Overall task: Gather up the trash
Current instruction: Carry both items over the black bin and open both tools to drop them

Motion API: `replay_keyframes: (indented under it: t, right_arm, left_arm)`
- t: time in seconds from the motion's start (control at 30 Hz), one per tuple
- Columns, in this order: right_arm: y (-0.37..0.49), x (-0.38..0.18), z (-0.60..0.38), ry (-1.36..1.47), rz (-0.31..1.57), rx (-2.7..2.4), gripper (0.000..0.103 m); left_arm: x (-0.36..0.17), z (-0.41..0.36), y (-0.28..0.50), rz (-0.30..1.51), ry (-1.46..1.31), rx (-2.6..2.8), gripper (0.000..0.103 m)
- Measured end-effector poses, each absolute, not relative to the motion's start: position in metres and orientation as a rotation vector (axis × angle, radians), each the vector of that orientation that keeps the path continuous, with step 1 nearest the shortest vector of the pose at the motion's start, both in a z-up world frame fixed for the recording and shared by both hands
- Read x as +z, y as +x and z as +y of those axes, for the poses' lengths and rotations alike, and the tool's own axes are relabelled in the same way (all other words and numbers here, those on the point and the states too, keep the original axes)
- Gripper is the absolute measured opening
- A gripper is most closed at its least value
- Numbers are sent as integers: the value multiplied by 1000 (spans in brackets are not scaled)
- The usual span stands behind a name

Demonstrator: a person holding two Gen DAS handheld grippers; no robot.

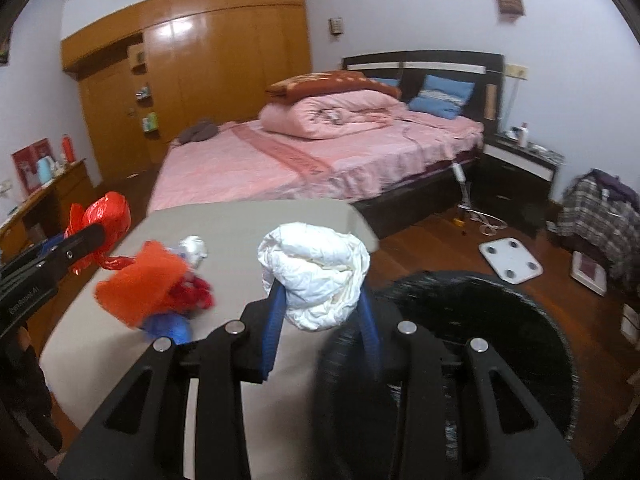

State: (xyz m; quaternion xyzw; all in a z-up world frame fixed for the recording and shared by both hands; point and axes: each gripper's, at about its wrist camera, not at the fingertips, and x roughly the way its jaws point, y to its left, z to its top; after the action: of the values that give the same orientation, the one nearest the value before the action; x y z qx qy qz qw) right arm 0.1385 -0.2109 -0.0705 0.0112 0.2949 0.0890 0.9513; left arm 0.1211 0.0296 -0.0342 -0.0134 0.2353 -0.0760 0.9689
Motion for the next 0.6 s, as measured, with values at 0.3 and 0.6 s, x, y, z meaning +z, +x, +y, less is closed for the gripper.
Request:
replay_keyframes:
  t: [0.3, 0.6]
  right_arm:
    - [127, -91, -282, 40, 632, 2, 34]
    - [112, -103, -329, 78, 634, -106, 36]
  left_arm:
    - [-54, -40, 131, 517, -1, -314, 35]
    - [-66, -106, 136, 549, 36, -455, 35]
